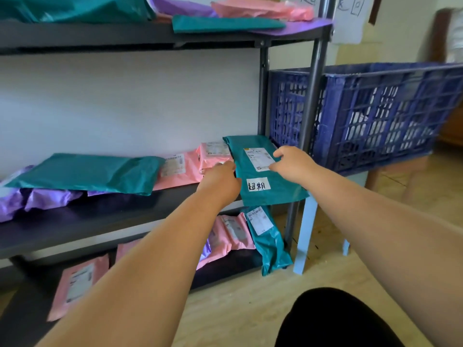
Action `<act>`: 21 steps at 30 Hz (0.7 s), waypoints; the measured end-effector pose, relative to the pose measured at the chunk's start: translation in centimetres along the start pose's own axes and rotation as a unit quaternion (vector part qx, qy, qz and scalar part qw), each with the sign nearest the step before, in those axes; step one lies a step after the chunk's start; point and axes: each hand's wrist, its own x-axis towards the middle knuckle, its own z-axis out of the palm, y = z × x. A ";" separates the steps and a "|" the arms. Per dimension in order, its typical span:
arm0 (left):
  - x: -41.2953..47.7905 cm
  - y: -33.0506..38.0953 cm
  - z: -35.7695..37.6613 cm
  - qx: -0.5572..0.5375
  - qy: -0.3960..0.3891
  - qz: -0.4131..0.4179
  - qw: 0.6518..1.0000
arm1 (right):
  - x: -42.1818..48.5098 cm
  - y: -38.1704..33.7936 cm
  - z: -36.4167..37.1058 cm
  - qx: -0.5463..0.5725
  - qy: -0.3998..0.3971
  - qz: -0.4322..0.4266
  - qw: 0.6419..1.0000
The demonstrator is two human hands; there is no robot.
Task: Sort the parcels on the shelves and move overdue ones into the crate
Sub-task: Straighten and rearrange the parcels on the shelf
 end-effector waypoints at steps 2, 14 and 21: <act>0.4 -0.2 0.5 -0.016 0.010 0.000 1.000 | 0.6 0.1 0.7 0.013 0.007 0.004 1.000; 6.6 -1.4 6.5 -0.176 0.045 -0.048 0.982 | 6.6 3.1 4.8 0.022 0.039 0.056 0.997; 8.6 -1.3 7.5 -0.252 0.098 -0.085 0.959 | 8.1 4.3 7.3 0.015 0.009 0.078 0.997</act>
